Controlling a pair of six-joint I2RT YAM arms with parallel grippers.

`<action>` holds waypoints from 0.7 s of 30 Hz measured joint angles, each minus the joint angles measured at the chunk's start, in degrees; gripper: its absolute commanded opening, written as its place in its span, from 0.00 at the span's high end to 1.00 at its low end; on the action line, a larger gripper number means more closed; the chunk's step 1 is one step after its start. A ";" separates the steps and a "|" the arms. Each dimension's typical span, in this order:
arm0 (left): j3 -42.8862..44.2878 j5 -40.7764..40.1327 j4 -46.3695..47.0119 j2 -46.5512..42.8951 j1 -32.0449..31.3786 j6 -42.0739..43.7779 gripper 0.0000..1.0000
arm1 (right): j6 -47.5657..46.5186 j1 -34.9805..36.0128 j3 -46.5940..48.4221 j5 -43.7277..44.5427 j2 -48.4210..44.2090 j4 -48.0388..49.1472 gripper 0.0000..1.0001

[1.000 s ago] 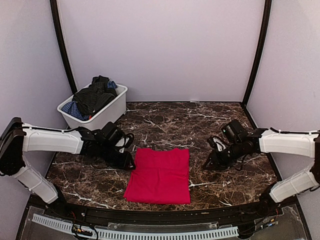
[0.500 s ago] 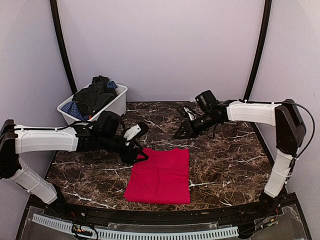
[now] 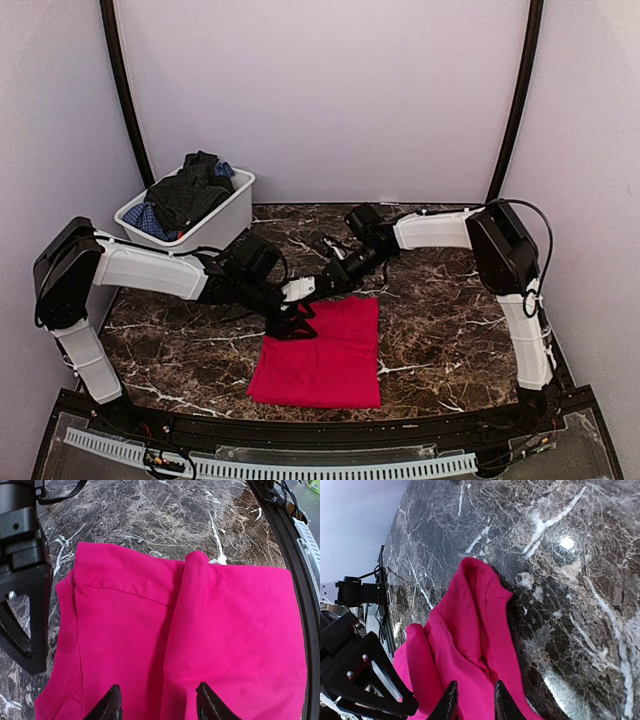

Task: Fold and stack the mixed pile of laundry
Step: Adjust the square-folded T-shirt at the center of the board.

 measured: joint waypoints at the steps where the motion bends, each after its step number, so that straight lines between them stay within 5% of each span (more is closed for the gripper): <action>1: 0.57 0.17 0.11 0.94 0.00 0.61 0.50 | -0.22 0.17 0.66 -0.37 1.11 -0.28 0.77; 17: 5.42 4.92 -2.95 9.25 -0.46 5.29 0.53 | -2.95 0.31 4.02 -3.54 7.76 -0.98 0.78; 21: 5.53 5.62 -4.02 9.38 -0.50 5.88 0.73 | -3.21 0.31 4.02 -4.11 8.07 -0.66 0.78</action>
